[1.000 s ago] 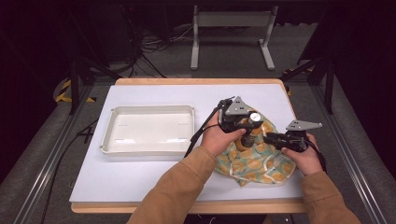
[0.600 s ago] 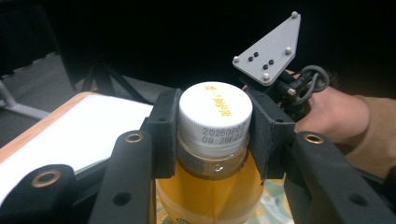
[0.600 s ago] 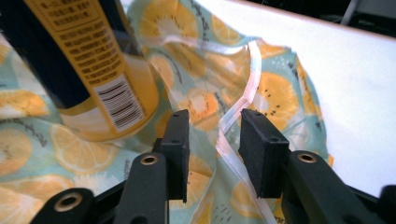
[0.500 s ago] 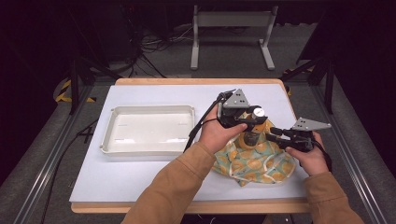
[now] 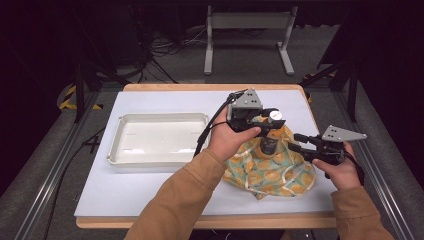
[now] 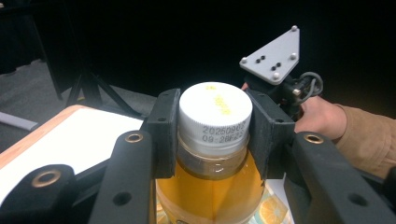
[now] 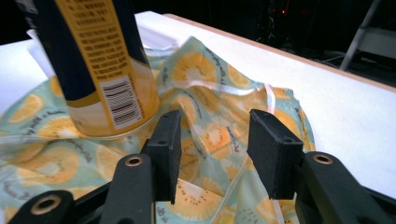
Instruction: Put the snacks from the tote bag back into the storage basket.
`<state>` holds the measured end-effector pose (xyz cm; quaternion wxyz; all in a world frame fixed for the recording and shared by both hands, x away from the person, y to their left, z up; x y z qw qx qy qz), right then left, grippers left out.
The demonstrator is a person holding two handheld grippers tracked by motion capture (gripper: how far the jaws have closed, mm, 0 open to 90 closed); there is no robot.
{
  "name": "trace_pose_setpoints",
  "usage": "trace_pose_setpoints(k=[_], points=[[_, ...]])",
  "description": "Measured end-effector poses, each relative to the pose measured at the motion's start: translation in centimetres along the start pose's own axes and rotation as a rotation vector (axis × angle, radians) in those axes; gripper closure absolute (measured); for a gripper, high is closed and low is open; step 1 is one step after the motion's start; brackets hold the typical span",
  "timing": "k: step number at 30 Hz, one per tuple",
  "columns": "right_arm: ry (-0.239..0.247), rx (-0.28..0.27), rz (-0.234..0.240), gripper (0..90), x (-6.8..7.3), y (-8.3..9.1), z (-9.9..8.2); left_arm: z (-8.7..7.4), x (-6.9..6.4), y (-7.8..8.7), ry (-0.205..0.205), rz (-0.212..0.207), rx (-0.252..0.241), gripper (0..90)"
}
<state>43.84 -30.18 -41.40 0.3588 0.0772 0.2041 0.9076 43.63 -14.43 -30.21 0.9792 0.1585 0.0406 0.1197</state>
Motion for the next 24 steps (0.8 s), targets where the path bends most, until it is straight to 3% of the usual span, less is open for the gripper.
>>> trace_pose_setpoints(k=[8,17,24], points=[[-0.021,-0.018,0.020,53.1,0.7,0.8,0.7,0.3,0.6,2.5,-0.014,0.032,-0.001,58.2],[-0.011,-0.013,0.028,53.1,0.9,1.4,1.1,0.1,1.6,5.8,-0.014,0.064,-0.008,58.1],[-0.004,0.005,0.052,53.0,1.3,1.3,1.1,-0.4,2.0,7.4,-0.008,0.078,-0.003,58.1]])
Point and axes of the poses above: each handheld gripper's, and its own axes: y roughly backward along the jaws, z roughly out of its top, x roughly to its left, the point moved 9 cm from there along -y, roughly forward along the jaws, and after that the axes turned 2 degrees about x, right-handed, at the moved point
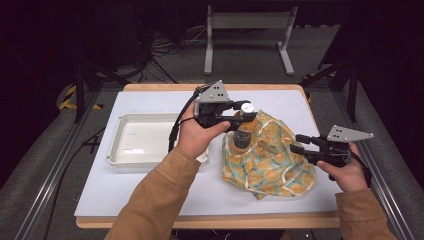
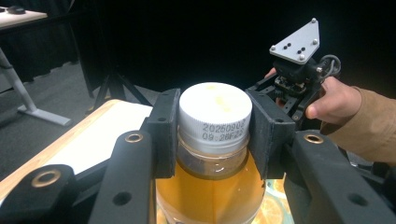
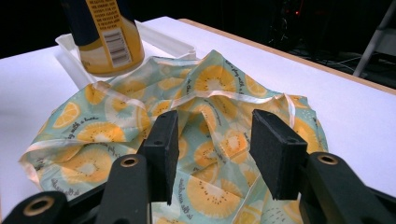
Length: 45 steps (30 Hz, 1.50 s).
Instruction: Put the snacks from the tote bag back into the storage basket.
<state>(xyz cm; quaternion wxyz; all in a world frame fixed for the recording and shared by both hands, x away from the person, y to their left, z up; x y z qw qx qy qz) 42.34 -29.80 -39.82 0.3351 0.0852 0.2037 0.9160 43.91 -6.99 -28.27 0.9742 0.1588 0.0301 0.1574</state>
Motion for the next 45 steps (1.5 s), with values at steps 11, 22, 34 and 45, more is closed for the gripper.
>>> trace_pose_setpoints(k=[11,22,34,45], points=[[0.000,0.028,0.024,52.0,0.4,-0.1,0.0,-0.4,1.0,2.1,-0.002,0.017,-0.002,58.2],[0.012,0.044,0.063,53.8,1.0,-0.3,-0.2,-1.1,2.2,4.4,0.000,0.045,0.001,58.1],[0.004,-0.013,0.068,58.4,1.7,0.2,0.1,-2.2,3.5,6.8,-0.007,0.058,0.007,58.1],[0.003,0.012,0.053,57.1,2.2,0.5,-0.5,-3.4,5.0,9.2,-0.006,0.078,-0.006,58.1]])
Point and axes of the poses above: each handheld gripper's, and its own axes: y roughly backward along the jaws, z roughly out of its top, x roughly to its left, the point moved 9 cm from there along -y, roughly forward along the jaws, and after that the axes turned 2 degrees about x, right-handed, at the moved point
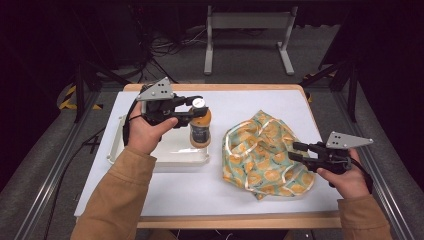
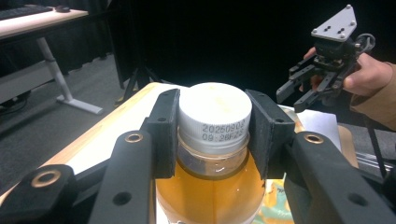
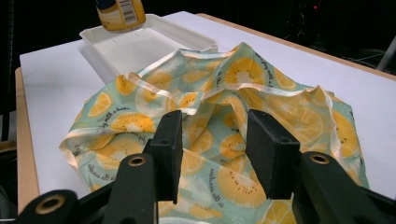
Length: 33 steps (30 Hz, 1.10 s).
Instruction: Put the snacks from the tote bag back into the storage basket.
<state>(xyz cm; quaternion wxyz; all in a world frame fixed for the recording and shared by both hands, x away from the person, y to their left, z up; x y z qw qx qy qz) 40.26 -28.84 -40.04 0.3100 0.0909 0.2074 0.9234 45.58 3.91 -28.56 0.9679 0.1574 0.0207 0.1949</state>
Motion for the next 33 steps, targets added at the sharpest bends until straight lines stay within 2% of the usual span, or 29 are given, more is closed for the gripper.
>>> trace_pose_setpoints(k=[1,7,15,19,33], points=[[-0.002,0.003,0.000,57.2,0.0,0.0,-0.1,-0.1,0.3,0.2,-0.008,0.004,-0.002,58.1],[-0.012,0.028,0.009,57.5,0.3,-0.4,-0.8,-1.3,1.4,1.3,0.003,0.012,-0.005,58.1],[-0.011,0.049,0.017,57.5,0.7,-0.8,-1.2,-3.4,2.3,1.1,0.003,0.017,0.008,58.1],[-0.012,0.050,0.021,57.2,0.7,-0.9,-1.2,-4.0,2.5,1.0,0.013,0.014,0.005,58.1],[-0.006,0.059,0.045,56.8,1.1,-1.3,-1.2,-6.6,2.5,0.1,0.016,-0.016,0.038,58.1]])
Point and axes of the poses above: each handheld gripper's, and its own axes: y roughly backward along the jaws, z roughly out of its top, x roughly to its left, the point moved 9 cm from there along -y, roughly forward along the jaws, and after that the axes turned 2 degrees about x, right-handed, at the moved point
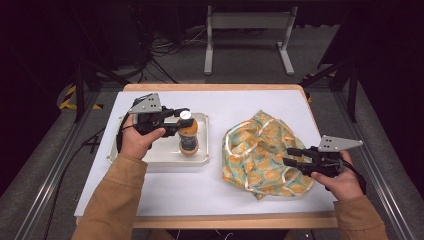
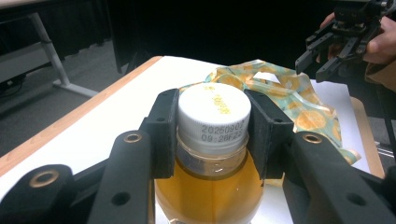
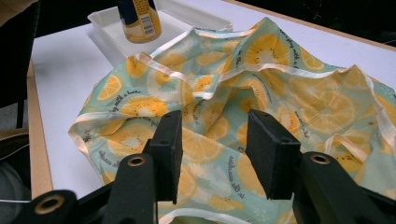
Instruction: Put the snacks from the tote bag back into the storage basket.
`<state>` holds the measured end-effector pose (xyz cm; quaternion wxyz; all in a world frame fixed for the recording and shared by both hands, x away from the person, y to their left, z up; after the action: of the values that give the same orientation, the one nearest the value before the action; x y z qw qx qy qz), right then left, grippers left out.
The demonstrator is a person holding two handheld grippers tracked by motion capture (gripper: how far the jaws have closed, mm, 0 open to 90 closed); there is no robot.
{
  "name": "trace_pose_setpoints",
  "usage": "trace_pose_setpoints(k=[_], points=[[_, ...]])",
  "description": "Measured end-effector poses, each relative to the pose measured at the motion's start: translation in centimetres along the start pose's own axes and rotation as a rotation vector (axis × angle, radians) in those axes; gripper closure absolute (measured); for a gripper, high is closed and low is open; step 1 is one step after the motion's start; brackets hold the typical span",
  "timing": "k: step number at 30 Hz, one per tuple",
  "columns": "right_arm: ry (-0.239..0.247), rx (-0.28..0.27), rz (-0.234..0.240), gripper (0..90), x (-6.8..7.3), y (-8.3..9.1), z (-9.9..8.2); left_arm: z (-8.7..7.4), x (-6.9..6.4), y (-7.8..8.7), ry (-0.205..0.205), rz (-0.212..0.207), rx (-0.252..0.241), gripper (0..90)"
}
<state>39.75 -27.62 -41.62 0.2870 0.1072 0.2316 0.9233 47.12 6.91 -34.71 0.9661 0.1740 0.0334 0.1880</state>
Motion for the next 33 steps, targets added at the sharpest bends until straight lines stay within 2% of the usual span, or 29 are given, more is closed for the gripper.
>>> trace_pose_setpoints(k=[14,17,22,26,29,33], points=[[0.003,0.010,0.006,56.5,0.1,-0.2,-0.1,-1.4,-0.4,-0.8,-0.003,-0.005,0.020,58.1],[0.008,0.013,0.001,56.4,0.1,-0.2,-0.2,-1.8,-0.5,-1.1,0.010,-0.007,0.023,58.1],[0.012,0.020,-0.001,56.1,0.1,-0.3,-0.3,-2.2,-0.6,-1.5,0.000,-0.006,0.037,58.1],[0.014,0.019,0.000,55.8,0.1,-0.3,-0.3,-2.6,-0.7,-1.7,0.013,-0.010,0.049,58.1],[0.025,0.019,-0.005,55.5,0.1,-0.3,-0.2,-2.9,-0.8,-1.9,-0.004,-0.012,0.060,58.1],[0.037,0.027,-0.010,55.0,0.1,-0.3,-0.3,-3.1,-0.8,-2.1,-0.003,-0.016,0.066,58.1]])
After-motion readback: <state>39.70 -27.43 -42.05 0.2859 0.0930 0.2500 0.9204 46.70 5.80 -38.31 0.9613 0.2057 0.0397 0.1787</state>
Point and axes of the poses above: each handheld gripper's, and its own axes: y roughly backward along the jaws, z roughly out of its top, x roughly to its left, the point moved 9 cm from there along -y, roughly forward along the jaws, and after that the axes turned 2 degrees about x, right-handed, at the moved point
